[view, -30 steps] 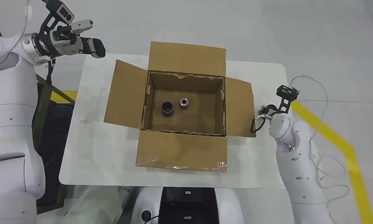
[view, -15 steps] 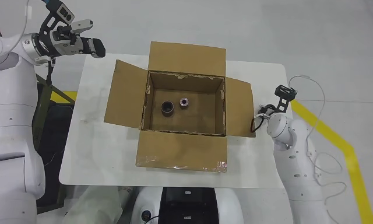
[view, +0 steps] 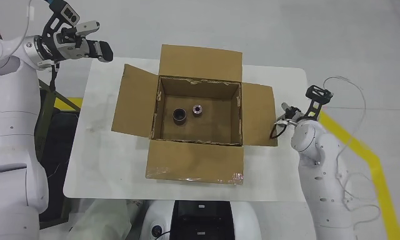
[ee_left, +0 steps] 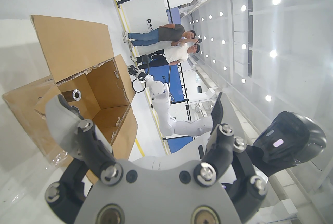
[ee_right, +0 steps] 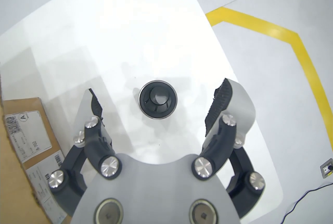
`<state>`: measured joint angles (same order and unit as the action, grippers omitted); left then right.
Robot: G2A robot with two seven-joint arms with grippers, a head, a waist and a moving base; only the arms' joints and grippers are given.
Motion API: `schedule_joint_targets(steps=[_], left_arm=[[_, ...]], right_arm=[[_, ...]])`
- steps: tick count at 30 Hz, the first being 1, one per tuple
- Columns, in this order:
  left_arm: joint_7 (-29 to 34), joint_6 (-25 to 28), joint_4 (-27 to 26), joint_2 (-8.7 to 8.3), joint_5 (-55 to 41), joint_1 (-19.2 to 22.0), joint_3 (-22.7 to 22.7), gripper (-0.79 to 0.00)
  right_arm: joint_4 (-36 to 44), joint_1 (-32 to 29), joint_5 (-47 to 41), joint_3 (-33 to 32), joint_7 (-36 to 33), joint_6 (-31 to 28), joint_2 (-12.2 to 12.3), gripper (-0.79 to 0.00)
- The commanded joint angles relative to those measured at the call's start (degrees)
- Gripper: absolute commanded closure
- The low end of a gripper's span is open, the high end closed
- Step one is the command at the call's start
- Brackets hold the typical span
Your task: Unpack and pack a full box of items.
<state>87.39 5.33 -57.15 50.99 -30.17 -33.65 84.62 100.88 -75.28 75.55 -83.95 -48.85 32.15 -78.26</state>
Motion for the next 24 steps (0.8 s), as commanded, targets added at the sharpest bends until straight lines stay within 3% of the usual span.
schedule_joint_targets(steps=[1, 9, 24], left_arm=[[0.00, 0.00, 0.00, 0.00, 0.00, 0.00, 0.00, -0.785], [0.00, 0.00, 0.00, 0.00, 0.00, 0.00, 0.00, -0.785], [0.00, 0.00, 0.00, 0.00, 0.00, 0.00, 0.00, -0.785]], right_arm=[[2.52, -0.77, 1.77, 0.03, -0.53, 0.23, 0.06, -0.785], [11.83, -3.16, 5.40, 1.02, -1.46, -0.14, -0.02, -0.785], [24.31, -3.99, 9.85, 9.64, -2.39, -4.90, -0.78, -0.785]])
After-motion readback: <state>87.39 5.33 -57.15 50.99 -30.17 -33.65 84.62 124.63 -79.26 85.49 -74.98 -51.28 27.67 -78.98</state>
